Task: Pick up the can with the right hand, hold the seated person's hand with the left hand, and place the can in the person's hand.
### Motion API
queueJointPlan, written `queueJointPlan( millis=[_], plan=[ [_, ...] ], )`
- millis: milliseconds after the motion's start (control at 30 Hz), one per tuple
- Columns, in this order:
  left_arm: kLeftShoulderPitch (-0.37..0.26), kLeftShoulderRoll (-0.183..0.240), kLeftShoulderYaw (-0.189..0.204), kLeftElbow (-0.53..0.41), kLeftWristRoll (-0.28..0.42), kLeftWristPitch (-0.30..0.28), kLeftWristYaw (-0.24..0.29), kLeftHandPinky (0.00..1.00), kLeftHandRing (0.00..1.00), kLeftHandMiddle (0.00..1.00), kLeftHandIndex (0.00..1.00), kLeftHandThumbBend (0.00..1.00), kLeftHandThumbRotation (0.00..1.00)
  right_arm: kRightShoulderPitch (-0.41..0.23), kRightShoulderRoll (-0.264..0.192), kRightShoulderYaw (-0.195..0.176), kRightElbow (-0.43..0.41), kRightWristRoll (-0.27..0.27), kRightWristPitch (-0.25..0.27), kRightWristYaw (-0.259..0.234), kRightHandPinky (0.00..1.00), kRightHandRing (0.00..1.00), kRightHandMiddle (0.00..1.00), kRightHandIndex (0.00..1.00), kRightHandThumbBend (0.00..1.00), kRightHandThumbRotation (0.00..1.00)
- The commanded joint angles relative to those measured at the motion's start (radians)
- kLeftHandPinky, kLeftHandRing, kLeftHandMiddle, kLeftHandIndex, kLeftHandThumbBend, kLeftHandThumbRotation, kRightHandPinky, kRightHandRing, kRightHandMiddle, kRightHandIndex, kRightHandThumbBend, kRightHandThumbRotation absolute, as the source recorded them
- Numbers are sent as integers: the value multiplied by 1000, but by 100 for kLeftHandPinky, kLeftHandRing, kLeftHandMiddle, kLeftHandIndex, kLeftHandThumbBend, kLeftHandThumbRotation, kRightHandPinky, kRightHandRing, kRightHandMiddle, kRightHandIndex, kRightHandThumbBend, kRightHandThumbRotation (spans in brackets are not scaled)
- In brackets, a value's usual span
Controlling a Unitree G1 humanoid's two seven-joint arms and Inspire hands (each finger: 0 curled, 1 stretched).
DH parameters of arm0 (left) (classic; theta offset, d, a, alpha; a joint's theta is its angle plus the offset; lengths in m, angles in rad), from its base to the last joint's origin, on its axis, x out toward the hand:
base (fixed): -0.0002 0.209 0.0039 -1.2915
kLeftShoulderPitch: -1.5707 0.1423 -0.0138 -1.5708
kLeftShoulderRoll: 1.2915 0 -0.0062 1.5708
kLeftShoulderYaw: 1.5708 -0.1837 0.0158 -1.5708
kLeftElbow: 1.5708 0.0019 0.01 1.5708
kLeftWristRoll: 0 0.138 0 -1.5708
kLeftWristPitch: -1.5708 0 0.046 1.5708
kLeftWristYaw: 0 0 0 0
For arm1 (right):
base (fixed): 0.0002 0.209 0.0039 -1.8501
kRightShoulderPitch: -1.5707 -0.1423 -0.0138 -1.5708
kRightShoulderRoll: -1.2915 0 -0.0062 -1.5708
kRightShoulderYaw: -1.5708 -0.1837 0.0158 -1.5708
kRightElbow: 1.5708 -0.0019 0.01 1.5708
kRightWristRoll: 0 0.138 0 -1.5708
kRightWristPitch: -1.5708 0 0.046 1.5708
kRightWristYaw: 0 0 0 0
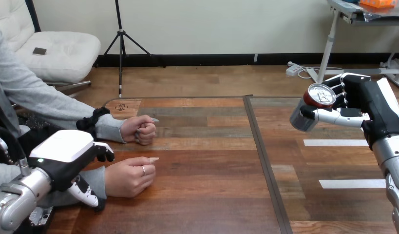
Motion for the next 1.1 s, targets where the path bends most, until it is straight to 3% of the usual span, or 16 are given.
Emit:
queueJointPlan(
  millis=[0,233,533,1067],
  plan=[
    [-64,35,-9,21,-10,12,13,67,73,74,73,100,20,-47,-22,-16,-65,12,-30,-6,33,37,43,45,70,0],
    [-63,35,-3,21,-26,30,-14,67,73,75,73,100,20,-46,-23,-16,-70,8,-24,-11,34,37,43,45,71,0],
    [-50,39,13,-25,-98,72,-119,65,73,76,75,100,12,-48,-22,-21,-64,17,-25,-3,34,37,43,45,71,0],
    [-40,34,38,-17,-244,21,-199,58,67,70,72,97,5,-51,-16,-30,-62,32,-14,5,33,37,42,45,71,0]
  ],
)
